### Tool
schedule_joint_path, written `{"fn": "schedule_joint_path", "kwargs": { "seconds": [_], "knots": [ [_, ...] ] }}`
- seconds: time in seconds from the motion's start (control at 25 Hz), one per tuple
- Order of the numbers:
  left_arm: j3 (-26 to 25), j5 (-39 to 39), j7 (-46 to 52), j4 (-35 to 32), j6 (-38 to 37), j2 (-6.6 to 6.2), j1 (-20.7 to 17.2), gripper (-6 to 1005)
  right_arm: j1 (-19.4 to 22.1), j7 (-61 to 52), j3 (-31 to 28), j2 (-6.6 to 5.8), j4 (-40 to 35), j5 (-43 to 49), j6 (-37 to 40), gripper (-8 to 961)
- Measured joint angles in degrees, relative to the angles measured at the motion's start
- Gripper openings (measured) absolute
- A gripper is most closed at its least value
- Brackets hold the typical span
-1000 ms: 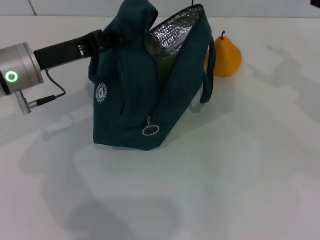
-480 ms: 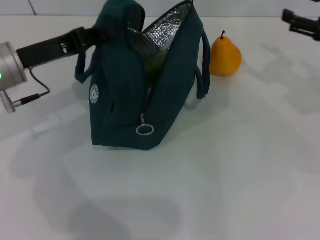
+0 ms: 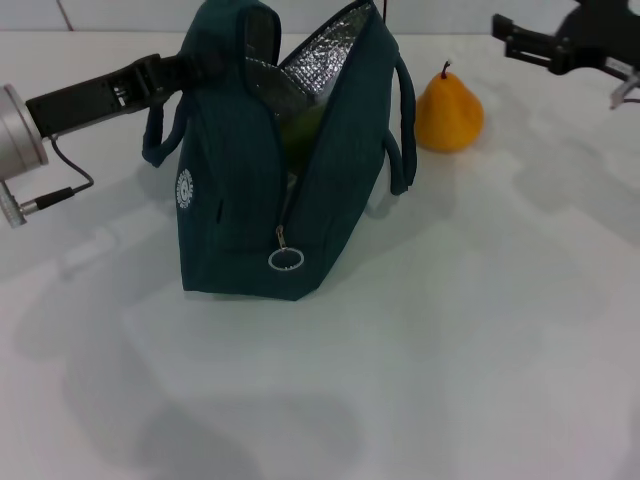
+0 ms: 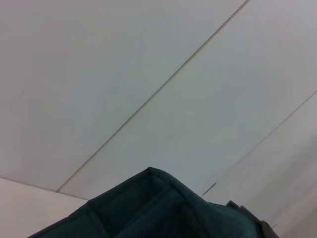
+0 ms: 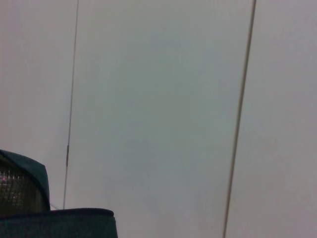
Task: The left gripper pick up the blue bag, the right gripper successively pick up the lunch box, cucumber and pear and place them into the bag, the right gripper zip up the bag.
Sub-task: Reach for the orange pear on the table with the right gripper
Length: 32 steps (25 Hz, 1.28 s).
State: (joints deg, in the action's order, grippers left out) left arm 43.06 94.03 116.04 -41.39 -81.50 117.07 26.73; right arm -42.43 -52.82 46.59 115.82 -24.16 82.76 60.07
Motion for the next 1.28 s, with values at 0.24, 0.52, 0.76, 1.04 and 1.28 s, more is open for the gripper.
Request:
{"fn": "schedule_joint_path", "kwargs": {
  "seconds": [0.24, 0.52, 0.76, 1.04, 1.28],
  "knots": [
    [0.01, 0.02, -0.03, 0.00, 0.67, 0.15, 0.37, 66, -3.34, 3.55, 0.01, 0.19, 6.42, -2.00, -2.92, 860],
    [-0.01, -0.12, -0.03, 0.08, 0.79, 0.26, 0.21, 66, -6.11, 5.98, 0.13, 0.38, 12.20, -4.13, -5.42, 859],
    [-0.07, -0.16, -0.03, 0.11, 0.99, 0.32, 0.28, 66, -7.70, 7.27, 0.17, 0.36, 15.17, -4.89, -7.69, 854],
    [-0.09, 0.00, -0.03, 0.17, 1.67, 0.45, 0.43, 66, -9.38, 9.30, -0.39, 0.36, 17.39, -5.34, -9.28, 855],
    [-0.08, 0.00, -0.02, 0.17, 1.74, 0.50, 0.43, 66, -11.21, 11.72, -0.42, 0.36, 19.08, -6.55, -11.86, 854]
  ]
}}
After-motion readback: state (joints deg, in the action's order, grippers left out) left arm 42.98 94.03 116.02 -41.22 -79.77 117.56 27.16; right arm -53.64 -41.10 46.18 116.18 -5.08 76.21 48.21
